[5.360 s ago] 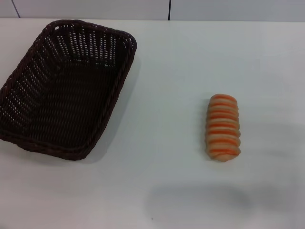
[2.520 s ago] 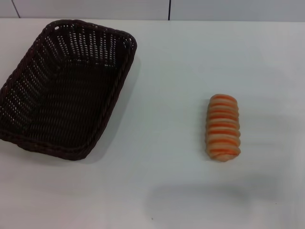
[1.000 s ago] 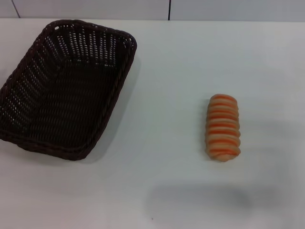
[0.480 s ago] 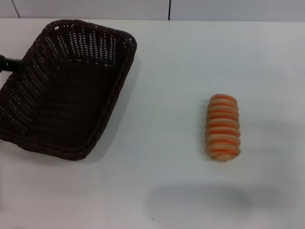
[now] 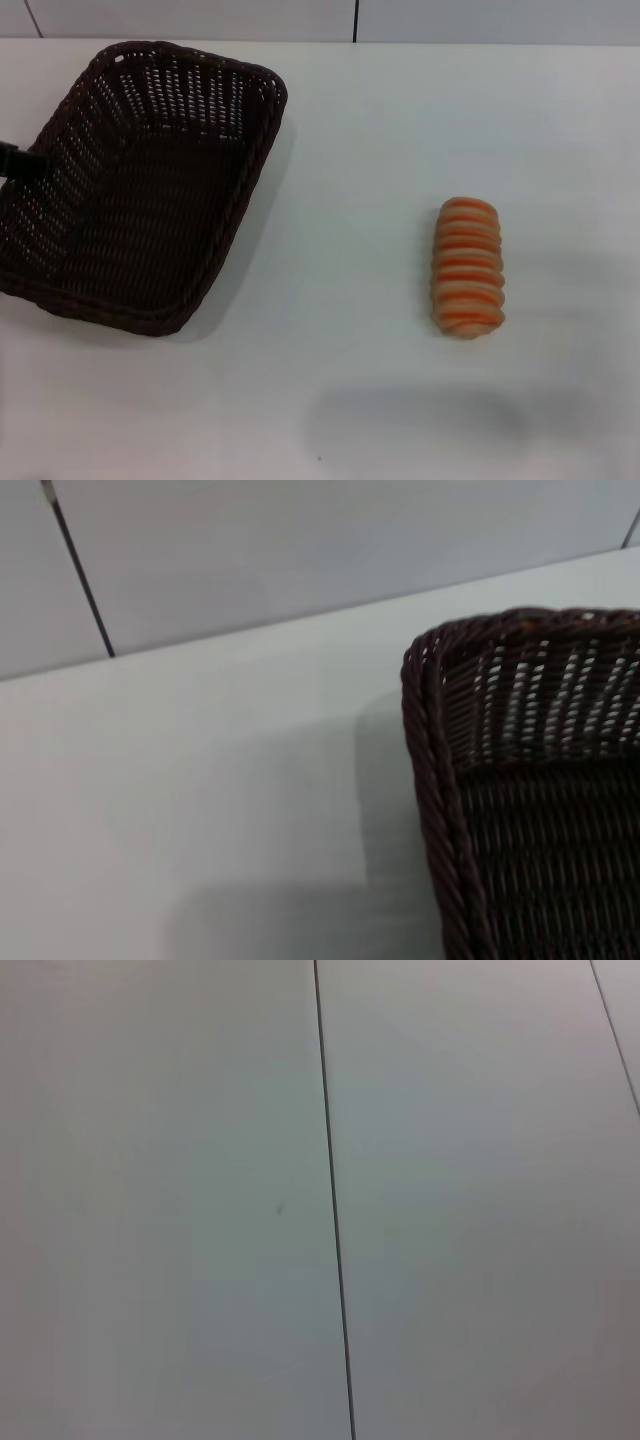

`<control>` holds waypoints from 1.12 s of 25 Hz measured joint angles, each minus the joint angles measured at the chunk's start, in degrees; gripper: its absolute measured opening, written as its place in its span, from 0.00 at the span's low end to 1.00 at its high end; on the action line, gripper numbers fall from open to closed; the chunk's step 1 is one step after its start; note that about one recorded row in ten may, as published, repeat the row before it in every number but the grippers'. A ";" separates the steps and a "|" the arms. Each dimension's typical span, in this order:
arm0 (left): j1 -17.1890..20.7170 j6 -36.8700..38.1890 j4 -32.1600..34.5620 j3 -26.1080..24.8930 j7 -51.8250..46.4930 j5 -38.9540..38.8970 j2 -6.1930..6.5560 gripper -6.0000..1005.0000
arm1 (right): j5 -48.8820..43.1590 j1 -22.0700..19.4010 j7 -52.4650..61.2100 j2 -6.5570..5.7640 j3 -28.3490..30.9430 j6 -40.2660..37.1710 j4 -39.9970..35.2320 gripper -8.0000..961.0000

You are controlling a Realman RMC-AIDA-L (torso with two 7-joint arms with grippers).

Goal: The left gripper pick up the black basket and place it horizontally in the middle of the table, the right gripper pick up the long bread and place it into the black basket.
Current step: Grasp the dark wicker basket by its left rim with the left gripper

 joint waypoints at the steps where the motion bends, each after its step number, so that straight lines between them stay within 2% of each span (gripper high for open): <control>1: -0.06 0.25 0.47 0.01 0.03 0.04 0.02 0.81 | -0.01 0.00 0.00 -0.03 0.00 -0.03 0.00 0.63; 18: -2.16 3.45 9.24 0.73 1.55 2.04 0.18 0.78 | -0.07 0.27 0.00 -0.03 0.00 -0.39 0.11 0.63; 28: -2.46 3.49 9.85 0.80 2.28 2.55 0.23 0.59 | -0.07 0.32 0.00 -0.01 0.00 -0.55 0.27 0.63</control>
